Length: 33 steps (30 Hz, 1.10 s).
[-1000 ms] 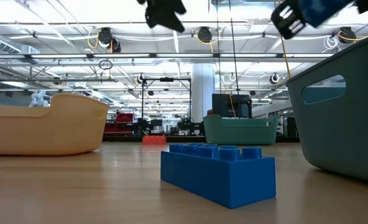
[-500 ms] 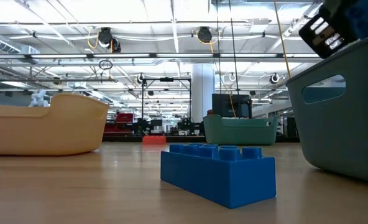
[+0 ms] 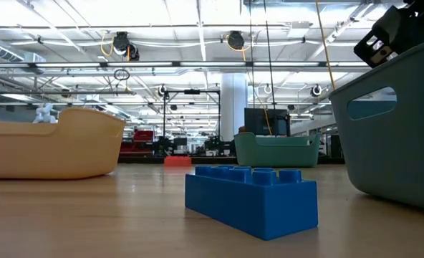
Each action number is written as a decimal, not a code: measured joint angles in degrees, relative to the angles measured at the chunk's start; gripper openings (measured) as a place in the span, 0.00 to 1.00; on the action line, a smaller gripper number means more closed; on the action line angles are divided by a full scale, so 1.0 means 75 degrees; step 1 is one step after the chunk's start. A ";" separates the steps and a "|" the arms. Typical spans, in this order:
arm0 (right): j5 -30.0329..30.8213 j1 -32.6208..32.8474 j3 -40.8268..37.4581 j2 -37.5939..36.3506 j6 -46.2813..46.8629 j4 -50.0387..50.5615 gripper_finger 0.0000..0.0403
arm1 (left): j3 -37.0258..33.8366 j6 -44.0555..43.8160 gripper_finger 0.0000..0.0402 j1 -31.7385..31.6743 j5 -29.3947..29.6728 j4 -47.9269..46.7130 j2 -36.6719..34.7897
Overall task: Sort & place blocks by color
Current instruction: Put the blue game piece into the blue bin
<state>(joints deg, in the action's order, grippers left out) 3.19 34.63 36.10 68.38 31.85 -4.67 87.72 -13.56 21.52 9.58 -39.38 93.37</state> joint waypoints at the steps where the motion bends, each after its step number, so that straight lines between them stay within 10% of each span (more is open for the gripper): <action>1: 0.0004 0.0000 0.0000 0.0000 -0.0045 0.0001 0.50 | 0.0003 0.0041 0.61 -0.0014 0.0016 0.0049 0.0076; 21: 0.1044 -0.0384 0.0000 -0.0543 -0.1883 -0.0287 0.51 | -0.0006 0.2638 0.61 0.0296 -0.0801 0.0583 0.2295; 33: 0.1598 -0.0471 0.0000 -0.0642 -0.4040 -0.2717 0.51 | -0.0006 0.4135 0.61 0.0299 -0.1072 0.1221 0.3080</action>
<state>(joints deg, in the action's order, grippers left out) 15.17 31.10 36.10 63.56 1.56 -25.05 87.68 17.44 23.77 1.54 -30.22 116.47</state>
